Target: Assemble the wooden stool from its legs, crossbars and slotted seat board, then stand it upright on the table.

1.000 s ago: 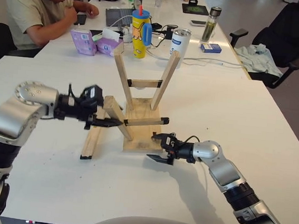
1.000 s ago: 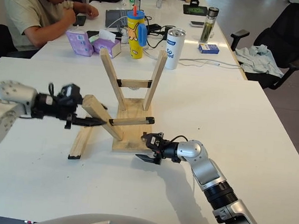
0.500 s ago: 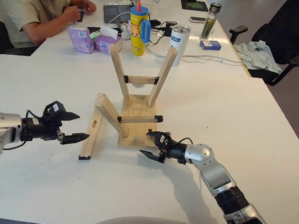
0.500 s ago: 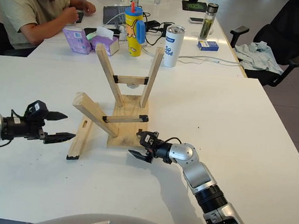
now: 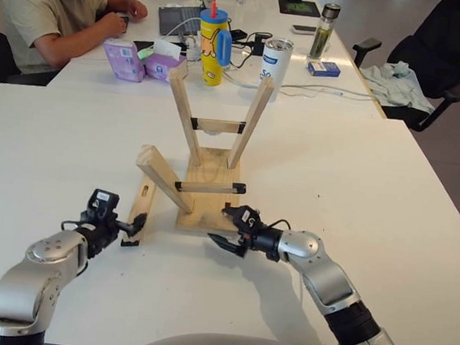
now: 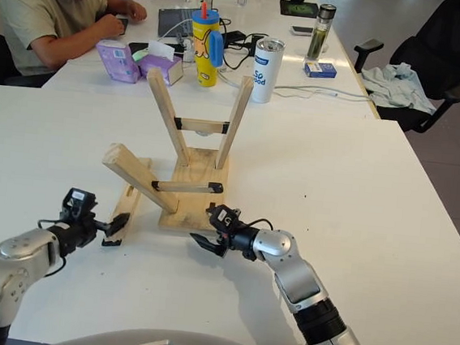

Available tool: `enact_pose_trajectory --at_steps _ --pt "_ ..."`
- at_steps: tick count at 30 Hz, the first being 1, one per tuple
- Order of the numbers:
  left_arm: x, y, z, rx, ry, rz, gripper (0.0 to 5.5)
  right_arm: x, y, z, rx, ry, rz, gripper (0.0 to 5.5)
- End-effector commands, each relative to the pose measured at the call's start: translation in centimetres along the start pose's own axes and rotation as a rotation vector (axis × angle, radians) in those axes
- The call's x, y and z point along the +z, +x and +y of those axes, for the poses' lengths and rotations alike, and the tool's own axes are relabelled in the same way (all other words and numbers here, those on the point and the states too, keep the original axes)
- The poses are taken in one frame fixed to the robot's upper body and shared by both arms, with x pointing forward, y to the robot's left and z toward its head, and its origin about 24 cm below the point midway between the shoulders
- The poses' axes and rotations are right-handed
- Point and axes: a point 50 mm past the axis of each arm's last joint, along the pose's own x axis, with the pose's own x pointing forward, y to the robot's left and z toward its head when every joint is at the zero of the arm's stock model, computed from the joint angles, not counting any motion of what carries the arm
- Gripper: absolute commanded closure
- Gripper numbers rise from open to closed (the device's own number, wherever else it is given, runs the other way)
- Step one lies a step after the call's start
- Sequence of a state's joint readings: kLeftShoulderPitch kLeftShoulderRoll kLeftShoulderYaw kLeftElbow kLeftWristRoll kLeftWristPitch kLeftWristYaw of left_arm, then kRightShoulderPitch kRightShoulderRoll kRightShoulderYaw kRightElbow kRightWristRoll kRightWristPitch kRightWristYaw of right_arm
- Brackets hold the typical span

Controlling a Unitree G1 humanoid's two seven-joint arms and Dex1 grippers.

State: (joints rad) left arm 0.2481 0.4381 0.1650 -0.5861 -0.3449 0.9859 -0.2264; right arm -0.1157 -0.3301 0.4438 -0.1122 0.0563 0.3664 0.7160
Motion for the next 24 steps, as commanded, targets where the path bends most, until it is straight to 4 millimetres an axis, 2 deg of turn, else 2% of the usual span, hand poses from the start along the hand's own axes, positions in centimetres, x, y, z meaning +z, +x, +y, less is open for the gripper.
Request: enact_pose_trajectory --at_steps 1,4,8,16,20,24 --pt "-0.8 -0.1 -0.8 0.022 -0.011 0.043 0.89 -2.9 0.3 1.2 0.017 0.087 0.132 1.73" --pt "-1.5 0.1 -1.0 0.032 -0.024 0.073 0.97 -2.9 0.5 1.1 0.006 0.082 0.136 1.73" --pt "-1.6 0.7 -1.1 0.050 -0.028 0.079 1.47 -2.8 0.7 1.1 0.009 0.071 0.138 1.73" --pt "-1.1 1.6 -0.9 0.048 -0.066 0.072 2.70 -2.8 1.0 1.2 0.023 0.058 0.146 1.73" --pt "-1.4 2.1 -0.7 0.047 -0.090 0.091 3.32 -2.7 1.2 1.3 0.030 0.059 0.146 1.73" --pt "-1.9 2.4 -0.1 0.062 -0.087 0.094 3.43 -2.8 1.1 1.1 0.031 0.059 0.152 1.73"
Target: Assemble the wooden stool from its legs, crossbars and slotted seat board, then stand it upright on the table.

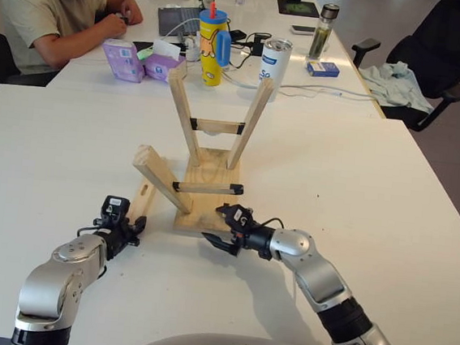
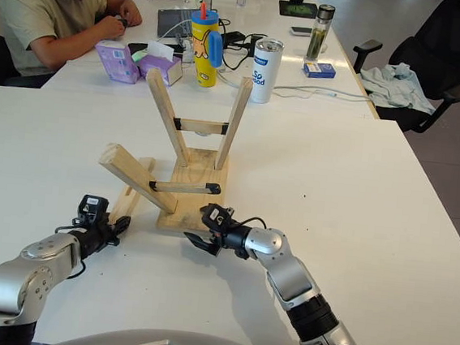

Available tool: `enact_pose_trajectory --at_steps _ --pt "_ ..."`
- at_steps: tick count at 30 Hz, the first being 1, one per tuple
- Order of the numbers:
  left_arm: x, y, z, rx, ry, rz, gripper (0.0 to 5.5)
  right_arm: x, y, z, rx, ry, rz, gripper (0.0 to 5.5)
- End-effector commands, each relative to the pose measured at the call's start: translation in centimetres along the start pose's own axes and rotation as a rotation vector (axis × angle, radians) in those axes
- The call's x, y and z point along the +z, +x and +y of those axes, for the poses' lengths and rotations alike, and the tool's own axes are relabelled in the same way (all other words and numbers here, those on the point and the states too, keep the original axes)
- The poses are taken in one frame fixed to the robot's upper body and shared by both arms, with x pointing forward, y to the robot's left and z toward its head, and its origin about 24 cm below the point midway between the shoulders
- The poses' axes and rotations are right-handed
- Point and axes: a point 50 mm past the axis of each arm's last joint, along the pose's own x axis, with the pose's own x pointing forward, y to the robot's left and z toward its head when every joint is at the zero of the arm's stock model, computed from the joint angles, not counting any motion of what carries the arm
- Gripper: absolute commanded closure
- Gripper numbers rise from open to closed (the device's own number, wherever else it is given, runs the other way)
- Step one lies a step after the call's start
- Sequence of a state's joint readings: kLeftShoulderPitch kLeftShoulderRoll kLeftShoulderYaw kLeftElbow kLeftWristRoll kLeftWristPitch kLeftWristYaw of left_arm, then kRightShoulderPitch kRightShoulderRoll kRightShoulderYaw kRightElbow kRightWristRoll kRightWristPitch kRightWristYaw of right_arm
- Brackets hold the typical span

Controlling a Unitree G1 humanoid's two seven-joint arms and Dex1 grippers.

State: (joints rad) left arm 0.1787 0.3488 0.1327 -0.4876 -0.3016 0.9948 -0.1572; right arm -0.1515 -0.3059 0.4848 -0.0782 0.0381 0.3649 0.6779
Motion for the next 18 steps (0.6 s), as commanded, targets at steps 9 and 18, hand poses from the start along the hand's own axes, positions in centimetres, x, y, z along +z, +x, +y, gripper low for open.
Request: enact_pose_trajectory --at_steps 9,18 --pt "8.3 0.9 4.9 0.178 0.010 -0.384 3.43 -3.4 1.1 0.1 0.026 0.069 0.130 1.73" --pt "20.1 -5.9 6.5 0.098 0.103 -0.997 3.43 -1.5 -1.8 -0.2 -0.015 -0.023 -0.004 1.73"
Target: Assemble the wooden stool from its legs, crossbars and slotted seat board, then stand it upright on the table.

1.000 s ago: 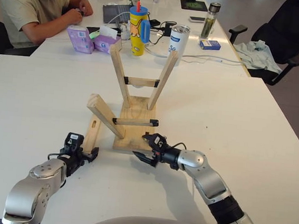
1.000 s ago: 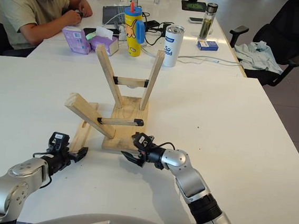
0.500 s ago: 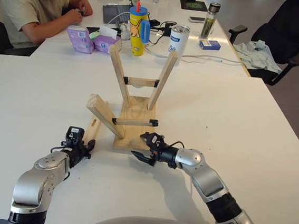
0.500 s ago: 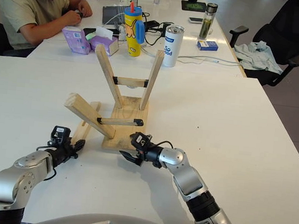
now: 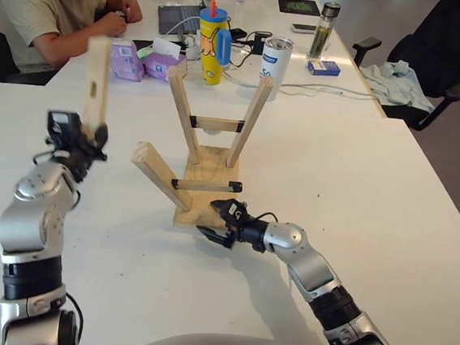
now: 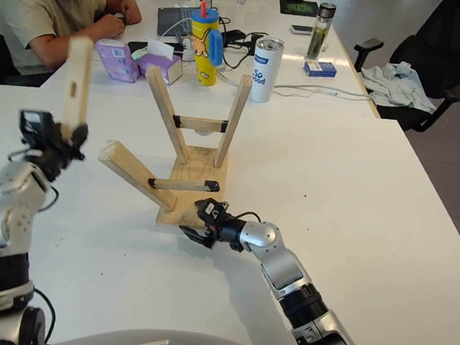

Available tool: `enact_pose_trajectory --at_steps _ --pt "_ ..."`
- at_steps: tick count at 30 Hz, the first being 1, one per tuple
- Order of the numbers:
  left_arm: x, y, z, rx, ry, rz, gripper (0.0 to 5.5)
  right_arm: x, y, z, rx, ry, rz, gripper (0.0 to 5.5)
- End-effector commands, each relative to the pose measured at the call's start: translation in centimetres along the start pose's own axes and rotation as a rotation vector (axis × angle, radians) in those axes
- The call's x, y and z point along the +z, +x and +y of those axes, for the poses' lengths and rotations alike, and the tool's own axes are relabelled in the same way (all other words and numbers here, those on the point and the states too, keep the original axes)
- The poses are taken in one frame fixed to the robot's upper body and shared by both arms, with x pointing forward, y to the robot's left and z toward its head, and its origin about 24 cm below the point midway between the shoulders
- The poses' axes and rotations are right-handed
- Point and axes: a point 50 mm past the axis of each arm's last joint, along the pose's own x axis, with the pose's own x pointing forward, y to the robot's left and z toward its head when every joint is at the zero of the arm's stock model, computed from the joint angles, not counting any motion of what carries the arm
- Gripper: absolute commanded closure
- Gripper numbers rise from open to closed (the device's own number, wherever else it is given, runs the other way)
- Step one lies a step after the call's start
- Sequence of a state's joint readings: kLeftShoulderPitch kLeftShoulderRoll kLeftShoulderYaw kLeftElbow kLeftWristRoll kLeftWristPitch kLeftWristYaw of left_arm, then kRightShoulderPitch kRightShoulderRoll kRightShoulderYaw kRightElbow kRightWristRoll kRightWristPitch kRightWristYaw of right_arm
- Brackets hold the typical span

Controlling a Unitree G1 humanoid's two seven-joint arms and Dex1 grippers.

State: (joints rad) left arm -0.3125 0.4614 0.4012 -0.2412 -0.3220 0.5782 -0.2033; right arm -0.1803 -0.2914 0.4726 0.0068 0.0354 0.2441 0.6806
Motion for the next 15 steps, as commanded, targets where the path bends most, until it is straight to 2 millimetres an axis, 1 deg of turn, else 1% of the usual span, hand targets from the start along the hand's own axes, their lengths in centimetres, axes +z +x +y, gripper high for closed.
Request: enact_pose_trajectory --at_steps 1,2,4,6,7,8,9,10,12,14,15 --pt "7.5 0.3 0.3 -0.135 -0.010 -0.319 3.43 -1.0 -2.9 0.5 -0.014 0.000 0.029 1.73" --pt "9.6 0.0 -0.1 -0.191 -0.007 -0.394 3.43 -0.5 -3.4 0.5 -0.015 -0.014 0.005 1.73" --pt "13.2 -0.4 -2.0 -0.385 -0.053 -0.501 3.43 0.4 -4.7 0.6 -0.015 -0.027 -0.034 1.73" --pt "14.9 -1.1 -4.6 -0.607 -0.103 -0.516 3.43 0.8 -6.5 1.1 0.005 0.022 -0.043 1.73" --pt "15.3 -1.7 -6.3 -0.736 -0.152 -0.495 3.43 0.8 -7.7 1.4 0.028 0.081 -0.038 1.73" --pt "15.3 -2.5 -8.1 -0.872 -0.179 -0.463 3.43 0.8 -9.0 1.6 0.048 0.143 -0.039 1.73" --pt "15.2 -3.2 -9.3 -0.962 -0.195 -0.433 3.43 1.0 -9.9 1.7 0.062 0.194 -0.044 1.73" --pt "14.6 -3.9 -10.6 -1.055 -0.232 -0.390 3.43 1.4 -11.1 1.6 0.100 0.314 -0.081 1.73" --pt "12.8 -5.2 -12.9 -1.197 -0.317 -0.288 3.43 2.4 -13.8 1.2 0.214 0.491 -0.155 1.73" --pt "11.0 -6.1 -14.4 -1.261 -0.389 -0.207 3.43 3.5 -16.1 0.6 0.323 0.567 -0.197 1.73" --pt "9.9 -6.6 -15.2 -1.290 -0.437 -0.160 3.43 4.3 -17.3 -0.2 0.339 0.590 -0.249 1.73"
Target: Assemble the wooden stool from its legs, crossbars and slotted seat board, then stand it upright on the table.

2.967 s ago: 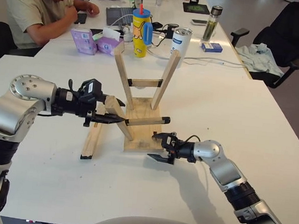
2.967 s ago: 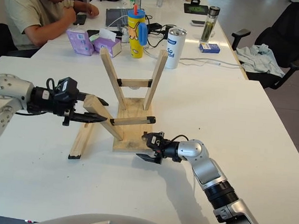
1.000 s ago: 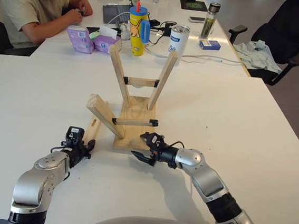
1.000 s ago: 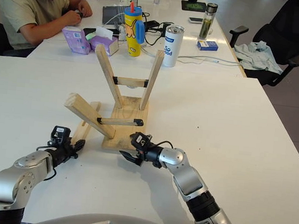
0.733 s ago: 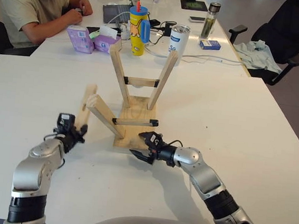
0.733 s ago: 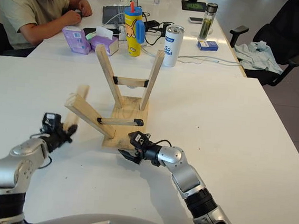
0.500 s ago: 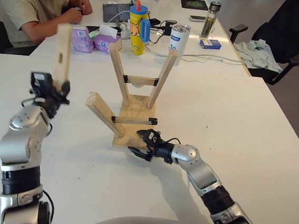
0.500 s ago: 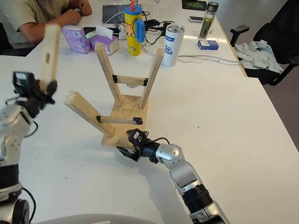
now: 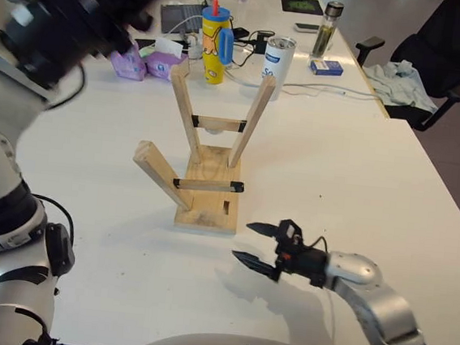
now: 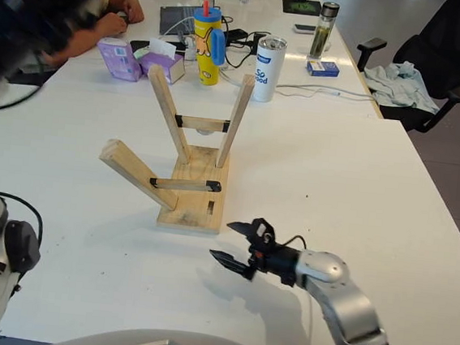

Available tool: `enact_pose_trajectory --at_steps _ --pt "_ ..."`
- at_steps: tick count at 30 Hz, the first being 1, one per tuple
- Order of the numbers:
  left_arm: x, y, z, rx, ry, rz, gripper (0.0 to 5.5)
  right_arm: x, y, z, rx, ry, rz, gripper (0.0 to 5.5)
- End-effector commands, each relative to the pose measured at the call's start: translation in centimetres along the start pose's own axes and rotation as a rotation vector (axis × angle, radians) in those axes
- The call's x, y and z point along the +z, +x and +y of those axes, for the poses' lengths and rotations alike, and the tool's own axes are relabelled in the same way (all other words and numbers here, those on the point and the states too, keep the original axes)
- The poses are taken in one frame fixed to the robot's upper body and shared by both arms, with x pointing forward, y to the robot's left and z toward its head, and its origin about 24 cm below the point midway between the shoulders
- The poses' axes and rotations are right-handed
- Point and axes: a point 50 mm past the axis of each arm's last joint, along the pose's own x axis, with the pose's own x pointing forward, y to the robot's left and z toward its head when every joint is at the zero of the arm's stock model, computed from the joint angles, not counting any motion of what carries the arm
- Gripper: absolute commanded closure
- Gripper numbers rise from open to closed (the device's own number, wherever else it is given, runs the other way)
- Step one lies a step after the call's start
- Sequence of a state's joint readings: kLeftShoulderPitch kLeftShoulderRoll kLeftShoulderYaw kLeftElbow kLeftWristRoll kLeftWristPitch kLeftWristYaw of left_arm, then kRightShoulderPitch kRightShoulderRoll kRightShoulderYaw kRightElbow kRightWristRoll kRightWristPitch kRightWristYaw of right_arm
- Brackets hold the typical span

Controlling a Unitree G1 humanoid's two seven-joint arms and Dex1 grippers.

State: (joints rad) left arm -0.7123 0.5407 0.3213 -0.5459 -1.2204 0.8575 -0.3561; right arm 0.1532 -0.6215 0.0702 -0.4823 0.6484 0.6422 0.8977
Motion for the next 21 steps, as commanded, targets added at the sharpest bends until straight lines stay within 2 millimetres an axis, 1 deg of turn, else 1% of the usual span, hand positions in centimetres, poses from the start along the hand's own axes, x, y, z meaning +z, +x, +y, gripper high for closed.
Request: enact_pose_trajectory --at_steps 1,3,5,7,9,11,13,16,21 --pt "-6.2 0.0 -4.4 -0.131 -0.320 0.131 3.43 5.4 -6.0 0.6 0.234 0.178 -0.163 1.73" --pt "-9.0 -1.1 -5.9 -0.147 -0.420 0.212 3.43 7.7 -7.6 0.4 0.274 0.172 -0.257 1.73" --pt "-11.0 -2.2 -7.0 -0.161 -0.512 0.272 3.43 9.5 -8.4 0.2 0.291 0.155 -0.323 1.73" --pt "-12.4 -3.3 -7.5 -0.168 -0.590 0.315 3.43 11.0 -8.9 -0.1 0.291 0.144 -0.382 1.73" --pt "-13.8 -4.4 -7.4 -0.177 -0.662 0.353 3.43 12.3 -9.3 -0.4 0.302 0.145 -0.443 1.73" --pt "-14.3 -5.1 -7.1 -0.196 -0.695 0.376 3.43 12.9 -9.3 -0.6 0.305 0.157 -0.464 1.73" --pt "-14.4 -5.4 -7.1 -0.216 -0.702 0.387 3.43 13.0 -8.8 -0.7 0.312 0.173 -0.451 1.73" --pt "-14.3 -5.4 -7.3 -0.260 -0.702 0.401 3.43 12.6 -7.8 -1.0 0.309 0.197 -0.419 1.73" --pt "-14.3 -5.3 -7.3 -0.292 -0.694 0.416 3.43 12.5 -7.0 -0.7 0.372 0.239 -0.412 1.73"
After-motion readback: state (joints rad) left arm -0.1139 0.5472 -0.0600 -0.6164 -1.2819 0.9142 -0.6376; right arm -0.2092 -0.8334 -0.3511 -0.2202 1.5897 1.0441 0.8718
